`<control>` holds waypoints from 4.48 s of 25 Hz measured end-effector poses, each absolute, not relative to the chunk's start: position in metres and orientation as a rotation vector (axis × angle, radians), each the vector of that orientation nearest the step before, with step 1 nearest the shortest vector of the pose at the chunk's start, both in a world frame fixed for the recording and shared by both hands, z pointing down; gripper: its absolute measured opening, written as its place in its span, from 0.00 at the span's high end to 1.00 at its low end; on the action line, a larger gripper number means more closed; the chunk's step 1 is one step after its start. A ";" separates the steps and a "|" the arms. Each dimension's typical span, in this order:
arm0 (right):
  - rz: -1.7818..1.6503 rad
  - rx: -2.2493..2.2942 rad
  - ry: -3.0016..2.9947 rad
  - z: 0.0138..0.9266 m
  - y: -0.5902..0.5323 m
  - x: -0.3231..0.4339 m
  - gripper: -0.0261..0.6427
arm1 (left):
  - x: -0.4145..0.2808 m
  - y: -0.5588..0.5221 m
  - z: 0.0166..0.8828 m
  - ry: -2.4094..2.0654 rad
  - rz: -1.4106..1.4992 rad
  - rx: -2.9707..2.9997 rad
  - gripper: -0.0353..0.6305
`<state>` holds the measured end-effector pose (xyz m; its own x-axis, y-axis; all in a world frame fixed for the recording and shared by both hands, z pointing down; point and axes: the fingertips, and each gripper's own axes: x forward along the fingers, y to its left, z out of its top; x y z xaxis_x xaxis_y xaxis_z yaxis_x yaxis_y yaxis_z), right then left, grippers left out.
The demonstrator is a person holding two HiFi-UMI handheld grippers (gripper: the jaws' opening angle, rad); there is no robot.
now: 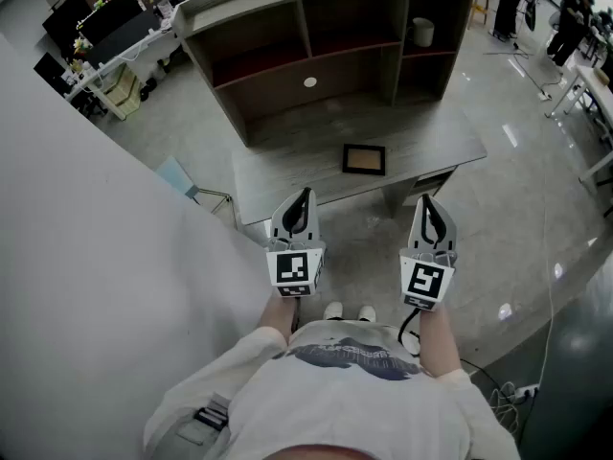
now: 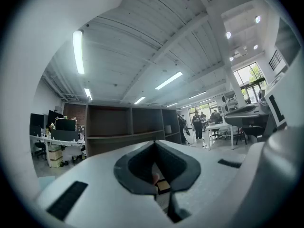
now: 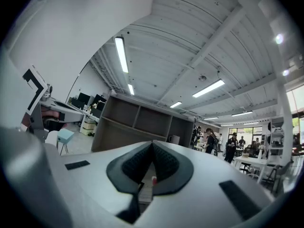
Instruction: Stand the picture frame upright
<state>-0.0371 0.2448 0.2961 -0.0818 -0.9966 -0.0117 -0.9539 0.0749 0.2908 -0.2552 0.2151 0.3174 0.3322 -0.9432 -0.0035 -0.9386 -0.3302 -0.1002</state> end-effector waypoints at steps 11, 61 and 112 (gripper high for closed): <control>-0.349 1.963 -2.144 0.300 0.245 -0.034 0.96 | -0.253 0.215 0.319 1.779 -0.095 -2.495 0.94; 0.595 1.894 -2.371 0.391 0.139 0.044 0.64 | -0.249 0.098 0.408 1.913 -0.491 -2.711 0.59; 1.182 1.151 -2.040 0.628 -0.068 0.010 0.68 | -0.166 -0.068 0.634 1.925 -1.470 -2.874 0.59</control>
<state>0.0102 -0.0678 0.6284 -0.5090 -0.4142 0.7545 -0.8606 0.2607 -0.4375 -0.1658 -0.0685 0.6342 0.2462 -0.4846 0.8394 -0.9374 -0.3393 0.0790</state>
